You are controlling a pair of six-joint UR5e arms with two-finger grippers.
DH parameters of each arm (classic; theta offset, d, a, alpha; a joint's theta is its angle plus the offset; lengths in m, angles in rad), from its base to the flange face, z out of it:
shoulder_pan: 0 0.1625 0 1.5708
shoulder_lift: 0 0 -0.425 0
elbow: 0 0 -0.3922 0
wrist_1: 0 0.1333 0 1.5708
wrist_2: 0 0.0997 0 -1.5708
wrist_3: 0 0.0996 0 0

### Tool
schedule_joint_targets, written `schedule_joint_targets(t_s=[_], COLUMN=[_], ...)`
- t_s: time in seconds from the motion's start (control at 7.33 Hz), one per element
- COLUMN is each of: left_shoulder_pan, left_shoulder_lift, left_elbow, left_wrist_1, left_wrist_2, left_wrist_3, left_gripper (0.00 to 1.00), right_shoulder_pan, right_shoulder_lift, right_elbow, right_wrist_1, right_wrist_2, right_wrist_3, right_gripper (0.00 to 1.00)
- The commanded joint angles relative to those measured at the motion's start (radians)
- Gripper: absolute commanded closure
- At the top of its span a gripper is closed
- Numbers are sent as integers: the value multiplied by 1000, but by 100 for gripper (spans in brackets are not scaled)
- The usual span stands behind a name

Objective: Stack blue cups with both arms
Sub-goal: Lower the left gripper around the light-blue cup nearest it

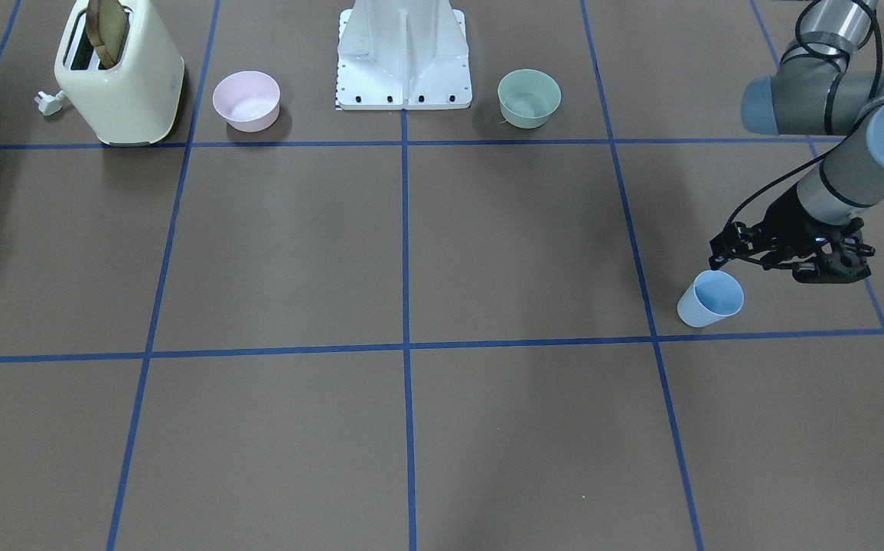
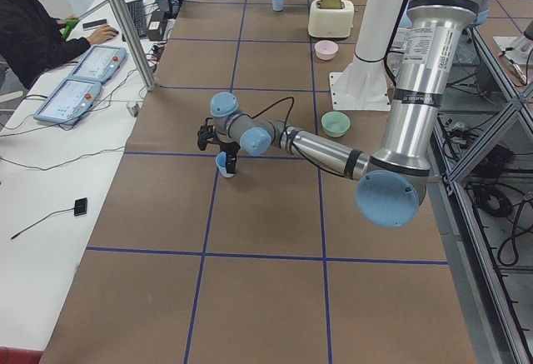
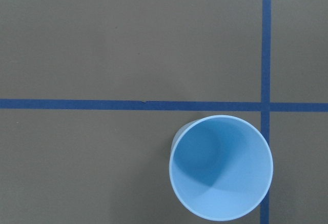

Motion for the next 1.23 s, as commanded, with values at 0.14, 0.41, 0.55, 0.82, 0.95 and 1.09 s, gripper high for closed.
schedule_joint_targets(t_s=[0.14,0.41,0.55,0.82,0.95,1.09], left_shoulder_pan=[2,1,-1,-41,-64,-64], left_shoulder_lift=[-7,-27,-39,-41,-42,-47], left_elbow=[12,30,38,55,68,96], left_wrist_1=[-1,0,3,6,6,0], left_wrist_2=[-2,-43,-43,-56,-107,-103], left_wrist_3=[8,12,15,70,72,74], left_gripper=[24,24,24,24,24,25], right_shoulder_pan=[-1,-1,-1,-1,-1,-1], right_shoulder_lift=[0,0,0,0,-2,0], right_elbow=[0,0,0,0,0,0], right_wrist_1=[0,0,0,2,2,2], right_wrist_2=[-2,-2,-2,-2,0,-2], right_wrist_3=[1,1,1,1,1,1], right_gripper=[8,8,8,8,8,8])
